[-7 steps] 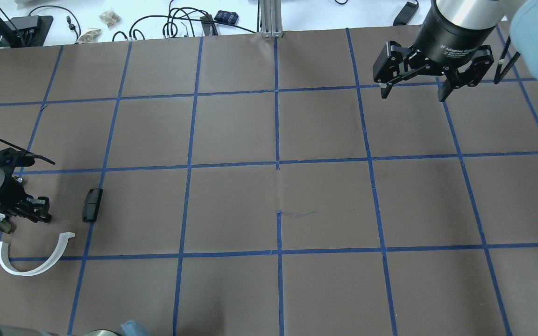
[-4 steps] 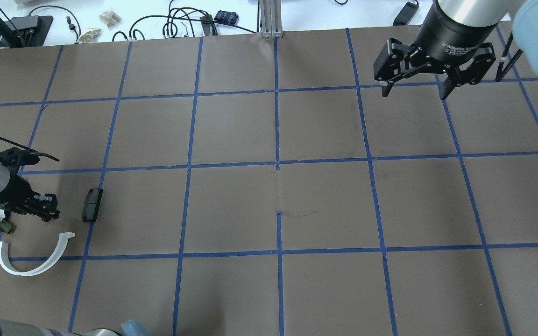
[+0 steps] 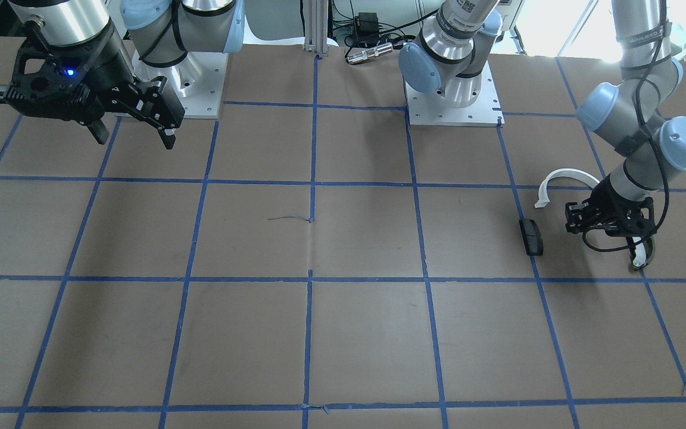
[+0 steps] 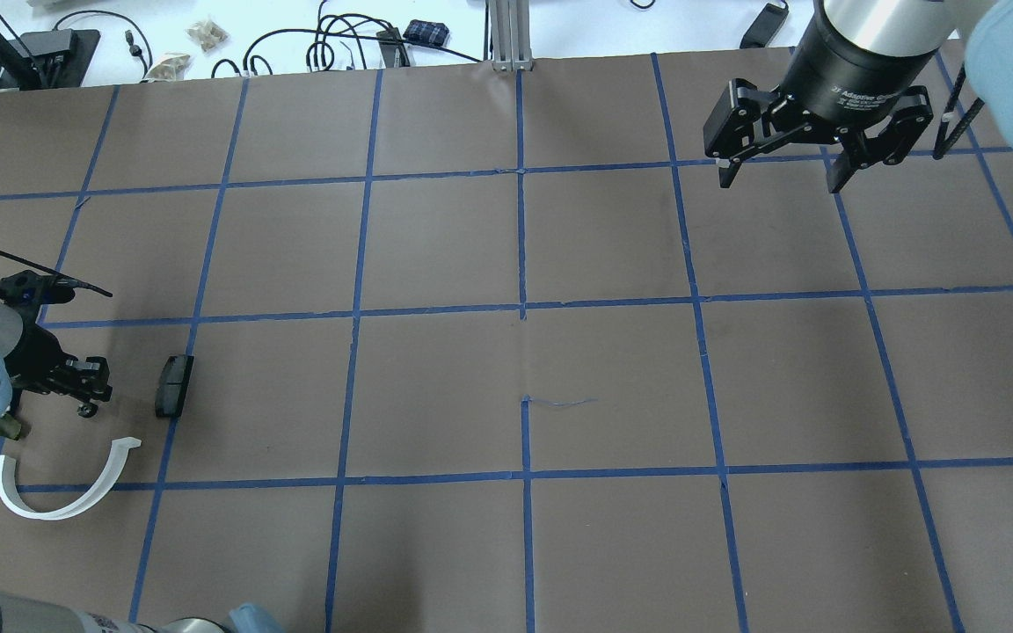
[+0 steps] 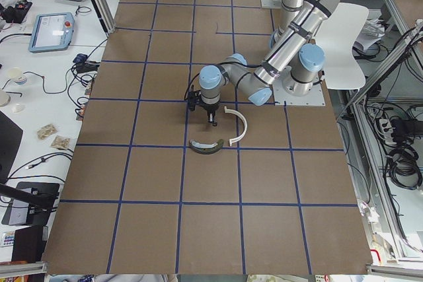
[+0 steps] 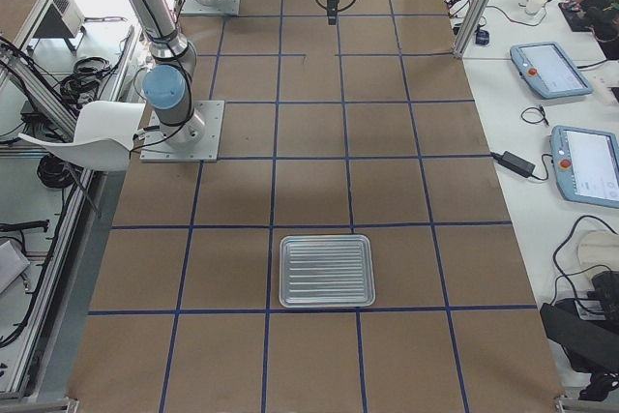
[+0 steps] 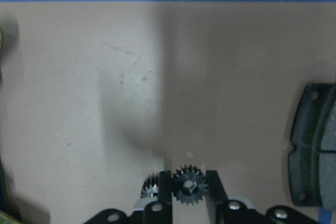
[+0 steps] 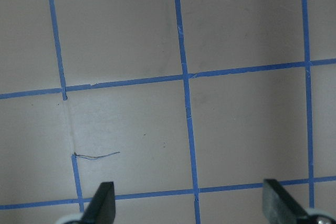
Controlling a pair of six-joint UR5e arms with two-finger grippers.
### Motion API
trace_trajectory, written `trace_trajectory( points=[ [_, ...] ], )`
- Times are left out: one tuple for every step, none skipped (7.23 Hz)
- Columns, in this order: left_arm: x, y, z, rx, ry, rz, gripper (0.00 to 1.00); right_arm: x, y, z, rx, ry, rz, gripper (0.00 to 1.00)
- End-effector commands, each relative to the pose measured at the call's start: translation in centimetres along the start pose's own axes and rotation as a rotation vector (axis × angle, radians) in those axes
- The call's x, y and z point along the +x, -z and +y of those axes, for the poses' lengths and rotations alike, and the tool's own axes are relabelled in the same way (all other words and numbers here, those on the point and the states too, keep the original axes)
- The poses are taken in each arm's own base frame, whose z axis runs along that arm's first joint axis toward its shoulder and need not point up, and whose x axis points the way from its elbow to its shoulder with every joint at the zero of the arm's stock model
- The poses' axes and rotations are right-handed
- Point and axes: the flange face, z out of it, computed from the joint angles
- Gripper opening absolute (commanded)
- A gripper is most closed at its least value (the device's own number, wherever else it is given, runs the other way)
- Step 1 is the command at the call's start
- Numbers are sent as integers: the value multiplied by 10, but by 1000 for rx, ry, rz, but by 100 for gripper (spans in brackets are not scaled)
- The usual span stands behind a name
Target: Place bearing gear from tray to pile
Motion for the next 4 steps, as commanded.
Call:
trace_trajectory(
  points=[
    [-1, 4, -3, 9, 1, -7, 67, 0, 0, 0, -1, 1, -1, 100],
    [-3, 14, -9, 27, -11, -21, 98, 0, 0, 0, -1, 1, -4, 100],
    [7, 42, -16, 67, -33, -53, 100, -1, 0, 0, -1, 1, -8, 100],
    [39, 76, -34, 79, -108, -97, 100, -1, 0, 0, -1, 1, -8, 100]
  ],
)
